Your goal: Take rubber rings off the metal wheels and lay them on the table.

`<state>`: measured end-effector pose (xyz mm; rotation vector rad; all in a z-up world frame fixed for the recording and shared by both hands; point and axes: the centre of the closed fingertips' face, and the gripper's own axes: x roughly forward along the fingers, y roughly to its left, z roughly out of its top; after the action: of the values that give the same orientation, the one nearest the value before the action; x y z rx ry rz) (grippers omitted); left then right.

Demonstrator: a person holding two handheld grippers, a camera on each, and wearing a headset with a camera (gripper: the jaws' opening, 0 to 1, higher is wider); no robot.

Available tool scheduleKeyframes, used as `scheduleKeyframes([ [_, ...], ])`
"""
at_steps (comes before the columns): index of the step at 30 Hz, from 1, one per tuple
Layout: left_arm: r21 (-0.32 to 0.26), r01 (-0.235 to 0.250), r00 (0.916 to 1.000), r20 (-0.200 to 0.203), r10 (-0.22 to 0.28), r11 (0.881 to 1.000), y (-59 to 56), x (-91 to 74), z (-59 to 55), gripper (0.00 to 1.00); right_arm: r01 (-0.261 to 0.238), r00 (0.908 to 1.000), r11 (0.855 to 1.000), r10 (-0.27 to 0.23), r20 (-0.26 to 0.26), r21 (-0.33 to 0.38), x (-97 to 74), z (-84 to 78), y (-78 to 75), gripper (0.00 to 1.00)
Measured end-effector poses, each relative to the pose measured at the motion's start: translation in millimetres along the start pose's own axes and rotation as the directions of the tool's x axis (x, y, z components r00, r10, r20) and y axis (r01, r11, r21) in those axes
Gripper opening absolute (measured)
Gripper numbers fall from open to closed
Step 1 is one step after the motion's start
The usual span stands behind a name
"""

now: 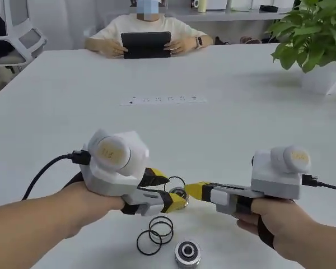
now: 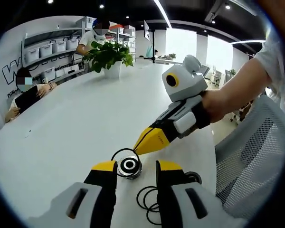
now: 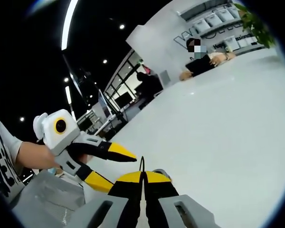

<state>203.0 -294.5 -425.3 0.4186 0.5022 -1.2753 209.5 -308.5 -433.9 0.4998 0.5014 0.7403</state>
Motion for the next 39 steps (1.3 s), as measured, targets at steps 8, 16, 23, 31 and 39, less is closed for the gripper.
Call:
scheduleKeyframes([
  [8, 0.01, -0.001, 0.9999, 0.011, 0.001, 1.0, 0.7, -14.4, -0.3, 0.36, -0.022, 0.9998, 1.0, 0.022, -0.001, 0.011, 2.1, 0.3, 7.3, 0.0],
  [16, 0.0, -0.002, 0.9993, 0.037, 0.002, 1.0, -1.0, -27.9, 1.5, 0.41, -0.048, 0.9988, 0.998, 0.048, -0.01, 0.03, 5.2, 0.3, 14.3, 0.0],
  [23, -0.005, -0.007, 0.999, 0.044, 0.008, 1.0, -3.1, -36.0, -2.4, 0.44, -0.067, 0.9971, 0.997, 0.069, -0.034, 0.039, 8.1, -3.6, 19.5, 0.0],
  [31, -0.015, -0.006, 0.9995, 0.031, 0.006, 1.0, -4.9, -45.2, -14.2, 0.48, -0.088, 0.9937, 0.995, 0.091, -0.066, 0.054, 12.3, -12.0, 24.1, 0.0],
  [39, -0.029, -0.011, 0.9997, 0.02, 0.011, 1.0, -4.6, -52.4, -24.8, 0.49, -0.097, 0.9881, 0.991, 0.107, -0.111, 0.088, 14.3, -24.6, 26.7, 0.0],
])
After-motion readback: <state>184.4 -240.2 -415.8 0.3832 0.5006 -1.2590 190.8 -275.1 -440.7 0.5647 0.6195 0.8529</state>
